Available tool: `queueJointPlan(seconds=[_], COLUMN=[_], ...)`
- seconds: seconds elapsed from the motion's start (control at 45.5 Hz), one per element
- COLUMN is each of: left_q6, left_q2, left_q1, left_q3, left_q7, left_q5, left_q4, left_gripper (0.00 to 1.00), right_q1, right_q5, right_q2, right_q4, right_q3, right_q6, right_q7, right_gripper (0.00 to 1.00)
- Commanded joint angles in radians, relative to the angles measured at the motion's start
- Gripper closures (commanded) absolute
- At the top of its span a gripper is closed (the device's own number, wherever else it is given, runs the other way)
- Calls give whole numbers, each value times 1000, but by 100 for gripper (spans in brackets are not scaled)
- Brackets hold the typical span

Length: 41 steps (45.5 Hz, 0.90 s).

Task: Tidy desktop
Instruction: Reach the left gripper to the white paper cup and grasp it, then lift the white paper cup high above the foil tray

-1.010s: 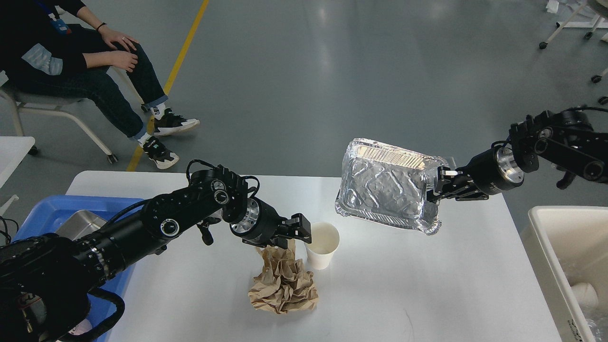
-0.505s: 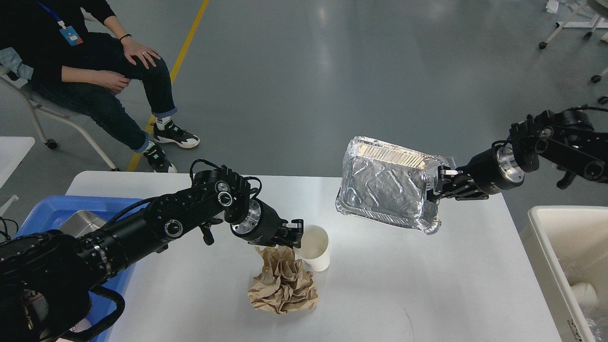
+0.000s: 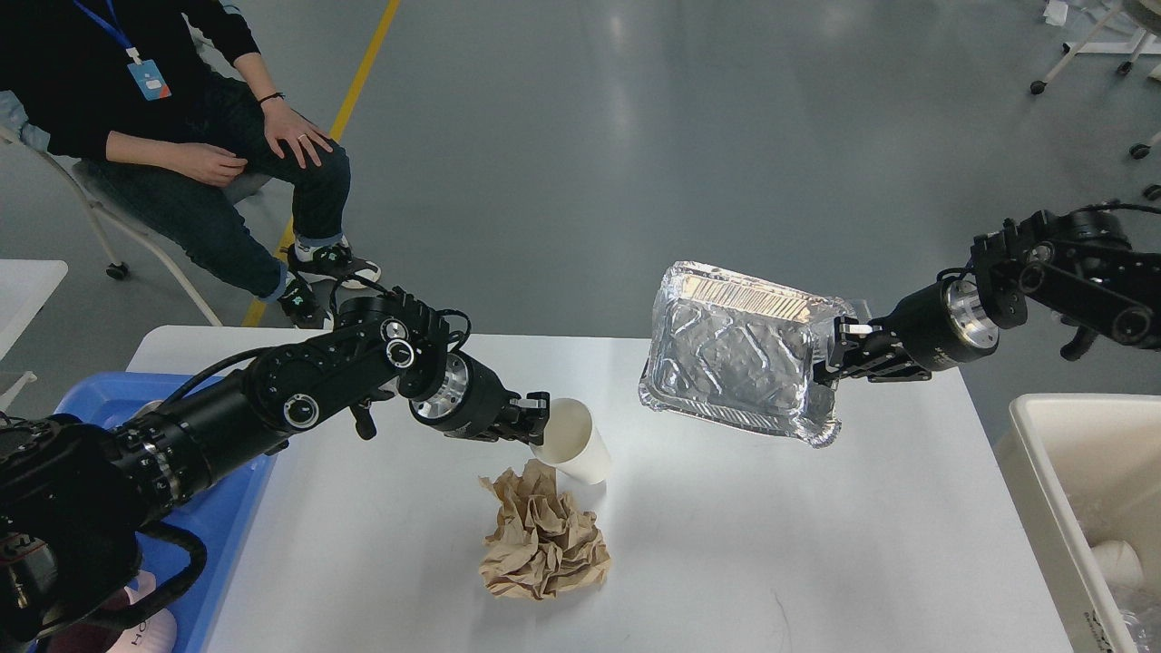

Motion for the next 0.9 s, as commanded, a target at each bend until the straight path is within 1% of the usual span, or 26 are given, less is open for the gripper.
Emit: queueJointPlan(seconds=[0.0, 0.154, 0.198, 0.439, 0.527, 0.725, 0.878], left_q6=[7, -7, -30, -139, -154, -157, -150], left_q2=[24, 67, 109, 242, 270, 282, 253], left_q1=[-24, -31, -43, -128, -186, -312, -367], left_q3=[-40, -140, -172, -247, -285, -302, -304], left_q7=[0, 3, 6, 3, 3, 3, 4], left_q5=[-11, -12, -15, -20, -21, -57, -92], left_q4=[1, -19, -31, -34, -31, -16, -5], left_gripper=[100, 100, 100, 100, 100, 100, 100], right_q1=[0, 3, 4, -3, -3, -7, -7], right_q5=[0, 0, 0, -2, -2, -2, 0], right_q2=[-1, -3, -1, 8, 28, 61, 89], right_q4=[0, 1, 1, 3, 3, 3, 3], right_q3=[0, 0, 0, -2, -3, -3, -3], right_q6=[-2, -7, -7, -4, -4, -1, -1], right_q7=[0, 0, 0, 0, -1, -1, -1], right_gripper=[100, 100, 100, 100, 100, 100, 100])
